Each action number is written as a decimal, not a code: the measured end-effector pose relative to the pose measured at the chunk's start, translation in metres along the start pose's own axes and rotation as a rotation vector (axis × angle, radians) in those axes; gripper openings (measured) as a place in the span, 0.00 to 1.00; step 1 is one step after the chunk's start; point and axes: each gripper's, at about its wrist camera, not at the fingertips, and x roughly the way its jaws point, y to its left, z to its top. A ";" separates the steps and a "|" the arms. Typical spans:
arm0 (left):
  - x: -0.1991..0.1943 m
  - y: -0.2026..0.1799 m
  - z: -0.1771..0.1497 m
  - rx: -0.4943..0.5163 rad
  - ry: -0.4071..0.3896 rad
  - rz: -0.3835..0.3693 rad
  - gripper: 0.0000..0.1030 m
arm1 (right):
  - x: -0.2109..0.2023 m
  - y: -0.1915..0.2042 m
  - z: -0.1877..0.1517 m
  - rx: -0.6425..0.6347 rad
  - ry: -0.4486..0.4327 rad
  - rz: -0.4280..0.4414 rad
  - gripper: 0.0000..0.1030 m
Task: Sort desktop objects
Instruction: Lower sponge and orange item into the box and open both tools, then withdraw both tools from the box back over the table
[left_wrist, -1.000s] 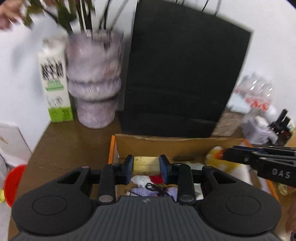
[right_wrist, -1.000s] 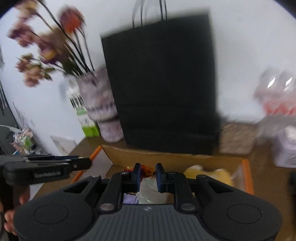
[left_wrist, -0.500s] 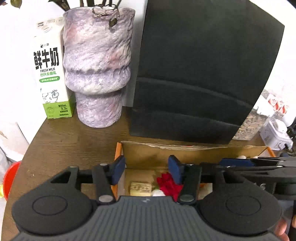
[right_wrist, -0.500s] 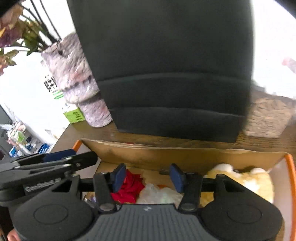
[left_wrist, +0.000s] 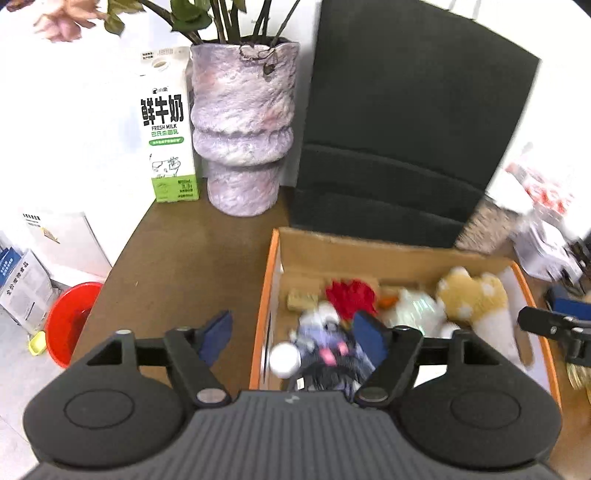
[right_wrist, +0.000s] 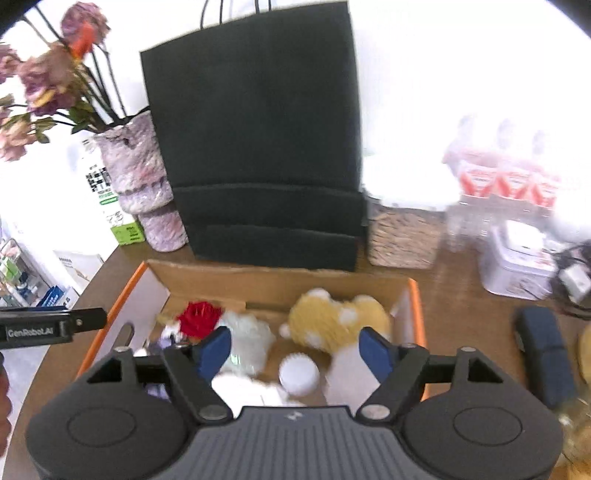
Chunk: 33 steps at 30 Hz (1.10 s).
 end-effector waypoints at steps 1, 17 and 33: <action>-0.009 -0.001 -0.006 0.011 0.007 -0.014 0.80 | -0.011 0.000 -0.005 -0.007 0.000 -0.007 0.75; -0.173 -0.004 -0.164 0.079 -0.274 0.032 0.98 | -0.172 0.021 -0.152 -0.096 -0.208 -0.060 0.85; -0.231 0.006 -0.372 0.005 -0.373 -0.003 1.00 | -0.263 0.050 -0.334 -0.097 -0.363 -0.017 0.89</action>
